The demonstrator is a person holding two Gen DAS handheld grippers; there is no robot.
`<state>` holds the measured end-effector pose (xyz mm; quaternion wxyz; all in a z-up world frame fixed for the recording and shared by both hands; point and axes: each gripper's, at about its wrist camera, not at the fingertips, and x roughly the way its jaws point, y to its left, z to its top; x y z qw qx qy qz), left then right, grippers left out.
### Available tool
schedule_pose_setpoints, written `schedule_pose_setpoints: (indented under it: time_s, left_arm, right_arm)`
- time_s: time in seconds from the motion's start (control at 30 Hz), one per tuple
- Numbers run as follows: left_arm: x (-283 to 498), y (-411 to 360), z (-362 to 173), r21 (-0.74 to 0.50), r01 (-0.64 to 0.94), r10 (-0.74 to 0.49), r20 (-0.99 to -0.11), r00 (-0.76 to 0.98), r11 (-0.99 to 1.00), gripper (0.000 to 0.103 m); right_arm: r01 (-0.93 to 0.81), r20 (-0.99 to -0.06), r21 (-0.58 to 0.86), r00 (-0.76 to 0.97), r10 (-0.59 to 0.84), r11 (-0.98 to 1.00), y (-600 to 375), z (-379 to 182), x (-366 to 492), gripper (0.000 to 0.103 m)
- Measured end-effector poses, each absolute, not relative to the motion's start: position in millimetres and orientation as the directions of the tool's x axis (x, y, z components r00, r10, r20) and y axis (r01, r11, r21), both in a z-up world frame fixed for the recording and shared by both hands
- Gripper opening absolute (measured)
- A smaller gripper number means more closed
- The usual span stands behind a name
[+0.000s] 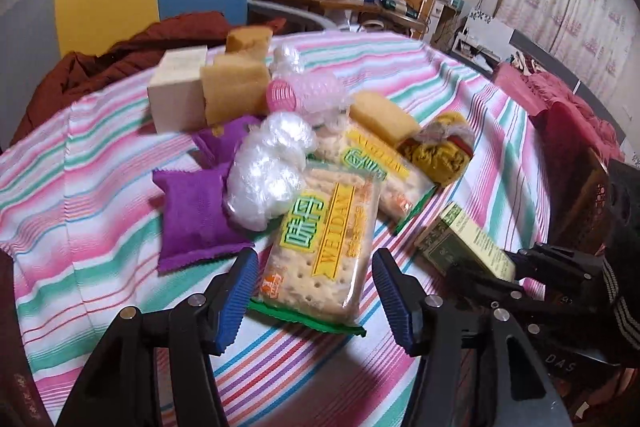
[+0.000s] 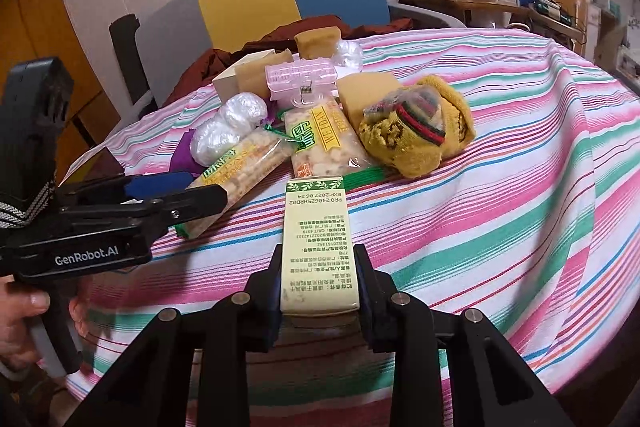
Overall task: Organize objects
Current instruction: 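Grasp the green-white juice carton with the right gripper while the left gripper grasps a WEIDAN cracker pack, then carry the carton and cracker pack to the gold tray and release both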
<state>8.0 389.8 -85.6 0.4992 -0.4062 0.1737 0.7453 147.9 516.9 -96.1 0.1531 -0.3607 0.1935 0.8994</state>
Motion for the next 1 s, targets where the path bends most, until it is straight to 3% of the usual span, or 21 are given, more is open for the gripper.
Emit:
schedule_pose_setpoints:
  time_s: [0.33,1.0]
  left_arm:
    - [36,378,-94,-0.037,-0.912,0.613,-0.752,-0.244,-0.409,0.054]
    - [52,285,-92,-0.259,-0.799,0.683,-0.689,-0.241,-0.543,0.051]
  right_arm:
    - [-0.412,-0.71,0.212,-0.688,0.15,-0.886,515,-97,146,0.032]
    - [-0.36,-0.754,0.232,-0.654,0.067,-0.904,481,-89,140,0.031]
